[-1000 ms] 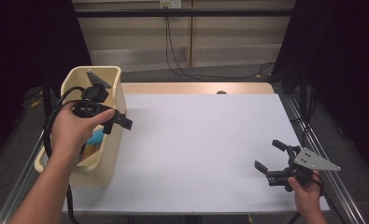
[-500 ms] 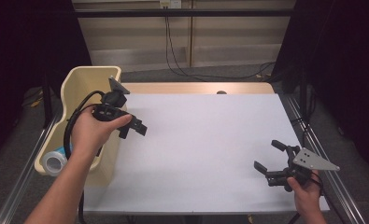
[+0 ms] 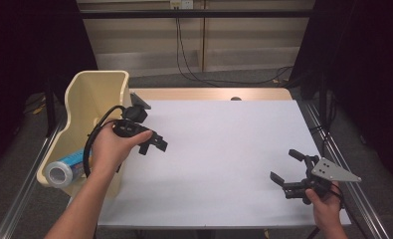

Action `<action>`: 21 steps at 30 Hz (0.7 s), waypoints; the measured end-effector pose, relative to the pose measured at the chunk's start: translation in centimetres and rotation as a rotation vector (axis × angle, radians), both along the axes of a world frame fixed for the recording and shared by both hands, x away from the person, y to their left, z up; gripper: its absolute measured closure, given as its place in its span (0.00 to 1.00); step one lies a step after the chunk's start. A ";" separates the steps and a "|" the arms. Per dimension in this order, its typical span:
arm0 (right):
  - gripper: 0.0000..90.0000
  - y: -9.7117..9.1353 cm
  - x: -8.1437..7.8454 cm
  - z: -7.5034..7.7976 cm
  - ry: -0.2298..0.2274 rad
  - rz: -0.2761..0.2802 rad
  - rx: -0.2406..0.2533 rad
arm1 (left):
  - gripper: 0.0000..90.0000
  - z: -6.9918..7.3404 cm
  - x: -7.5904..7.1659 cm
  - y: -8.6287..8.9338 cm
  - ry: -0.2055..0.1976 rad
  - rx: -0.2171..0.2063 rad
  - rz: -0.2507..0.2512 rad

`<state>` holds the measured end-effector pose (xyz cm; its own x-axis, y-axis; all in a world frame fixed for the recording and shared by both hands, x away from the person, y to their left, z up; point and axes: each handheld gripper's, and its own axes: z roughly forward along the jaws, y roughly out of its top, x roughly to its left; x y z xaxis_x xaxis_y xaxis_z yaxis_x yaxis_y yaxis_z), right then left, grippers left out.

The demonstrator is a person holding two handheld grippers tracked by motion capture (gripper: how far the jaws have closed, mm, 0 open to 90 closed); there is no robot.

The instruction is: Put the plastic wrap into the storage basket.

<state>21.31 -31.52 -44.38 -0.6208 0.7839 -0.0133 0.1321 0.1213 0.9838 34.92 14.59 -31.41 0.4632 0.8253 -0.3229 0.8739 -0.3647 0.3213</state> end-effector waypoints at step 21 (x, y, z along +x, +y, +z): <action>0.00 0.1 0.0 0.0 0.003 0.000 -0.008 | 0.22 -4.7 -0.9 -0.8 -0.048 -0.084 -0.020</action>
